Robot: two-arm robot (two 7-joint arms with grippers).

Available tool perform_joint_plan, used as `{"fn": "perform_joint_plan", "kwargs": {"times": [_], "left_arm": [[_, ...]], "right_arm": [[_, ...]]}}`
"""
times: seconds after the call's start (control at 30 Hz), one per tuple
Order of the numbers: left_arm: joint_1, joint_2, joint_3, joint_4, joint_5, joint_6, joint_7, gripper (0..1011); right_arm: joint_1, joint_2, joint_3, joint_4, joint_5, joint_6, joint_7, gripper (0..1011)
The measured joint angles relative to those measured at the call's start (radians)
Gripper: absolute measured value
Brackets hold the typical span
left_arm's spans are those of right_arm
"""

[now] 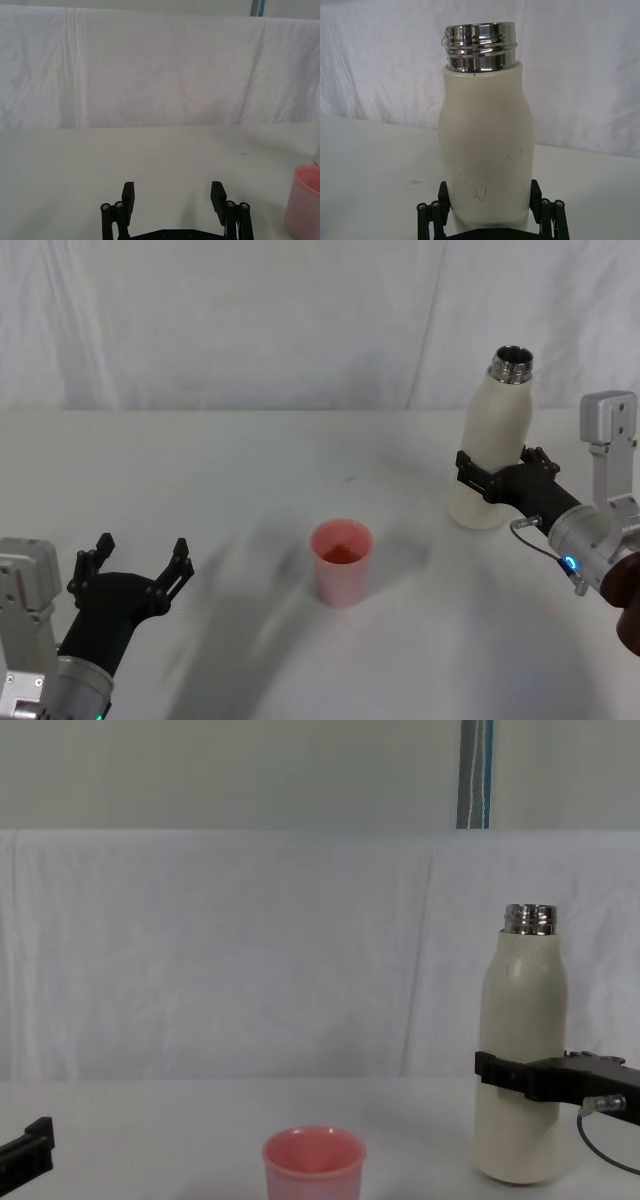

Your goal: Grasp the thermos with one hand and pour water into the cup lid.

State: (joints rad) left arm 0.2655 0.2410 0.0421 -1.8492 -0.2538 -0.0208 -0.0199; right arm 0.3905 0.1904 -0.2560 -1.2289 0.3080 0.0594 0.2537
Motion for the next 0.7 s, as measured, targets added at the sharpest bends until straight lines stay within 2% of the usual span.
{"fn": "perform_joint_plan", "kwargs": {"times": [0.7], "left_arm": [[0.0, 0.0, 0.0, 0.0, 0.0, 0.0, 0.0, 1001]], "right_arm": [[-0.006, -0.003, 0.007, 0.003, -0.014, 0.005, 0.006, 956]]}}
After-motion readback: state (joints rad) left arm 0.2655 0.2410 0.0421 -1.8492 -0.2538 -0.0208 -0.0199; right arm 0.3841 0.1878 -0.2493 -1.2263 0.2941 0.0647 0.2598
